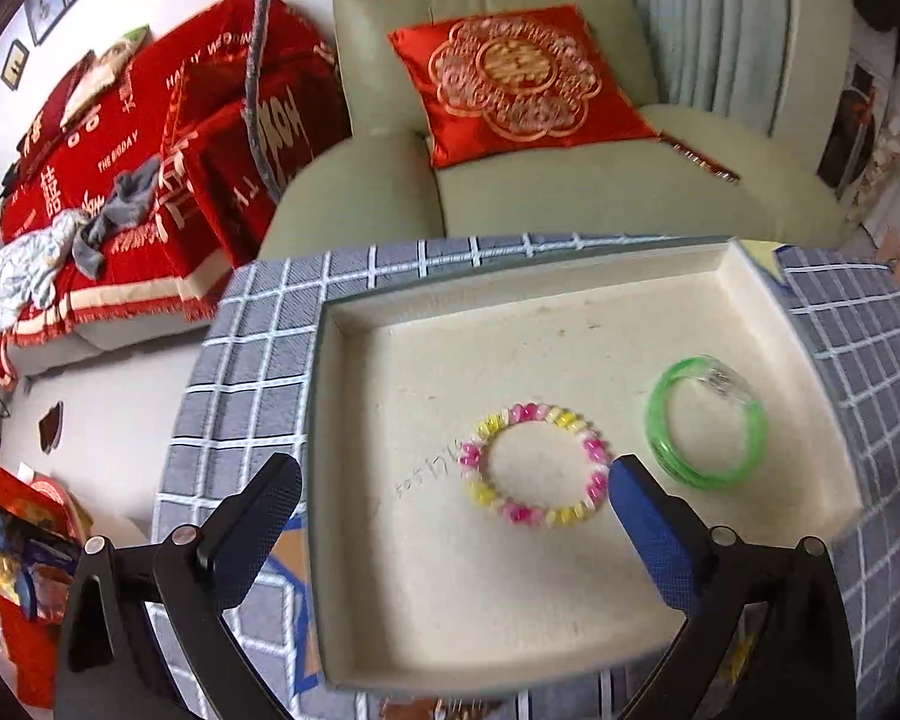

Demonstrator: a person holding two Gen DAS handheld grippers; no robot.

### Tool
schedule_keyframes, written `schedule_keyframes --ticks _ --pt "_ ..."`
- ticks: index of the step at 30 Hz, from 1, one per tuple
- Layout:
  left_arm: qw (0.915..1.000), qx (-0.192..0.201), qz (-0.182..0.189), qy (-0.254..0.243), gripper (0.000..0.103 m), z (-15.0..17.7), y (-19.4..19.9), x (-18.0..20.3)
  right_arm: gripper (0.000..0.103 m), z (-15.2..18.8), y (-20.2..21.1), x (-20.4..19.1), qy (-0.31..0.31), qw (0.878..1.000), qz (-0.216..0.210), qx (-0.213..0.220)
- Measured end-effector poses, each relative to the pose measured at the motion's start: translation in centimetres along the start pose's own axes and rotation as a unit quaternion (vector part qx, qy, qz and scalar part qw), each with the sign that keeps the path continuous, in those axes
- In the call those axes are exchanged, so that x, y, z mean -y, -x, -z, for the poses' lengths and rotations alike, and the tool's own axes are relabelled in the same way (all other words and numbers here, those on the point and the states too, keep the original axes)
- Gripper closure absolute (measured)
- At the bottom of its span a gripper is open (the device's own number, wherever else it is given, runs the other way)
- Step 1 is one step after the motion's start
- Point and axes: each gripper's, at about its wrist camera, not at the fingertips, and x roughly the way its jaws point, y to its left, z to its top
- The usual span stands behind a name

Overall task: Organize jewelry
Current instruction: 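Move both tools back over the remaining jewelry on the table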

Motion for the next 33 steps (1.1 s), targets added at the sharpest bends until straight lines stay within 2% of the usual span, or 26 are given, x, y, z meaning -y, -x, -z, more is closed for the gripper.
schedule_keyframes --ticks 4,10,16,22,27,33 --pt "0.9996 -0.003 0.027 0.003 0.0 1.7 2.6 -1.0 0.011 1.6 1.7 0.4 0.0 1.0 0.0 0.019" --pt "0.9976 -0.032 0.06 0.013 0.0 6.2 5.8 -1.9 0.011 4.1 2.2 0.2 0.009 0.999 0.019 -0.034" --pt "0.9962 -0.067 0.055 0.009 0.0 12.3 7.8 -2.0 0.011 8.0 2.0 0.6 0.005 0.997 0.031 -0.064" --pt "0.9909 -0.115 0.053 0.045 0.0 17.1 7.9 -2.5 0.011 11.4 0.7 0.7 0.004 0.994 0.046 -0.102" --pt "0.9857 -0.139 0.046 0.084 0.0 19.6 7.2 -3.1 0.011 12.8 -0.5 0.1 0.013 0.991 0.059 -0.119" --pt "0.984 -0.144 0.045 0.095 0.0 20.4 6.7 -2.9 0.011 13.5 -1.9 -1.1 0.032 0.989 0.065 -0.131"
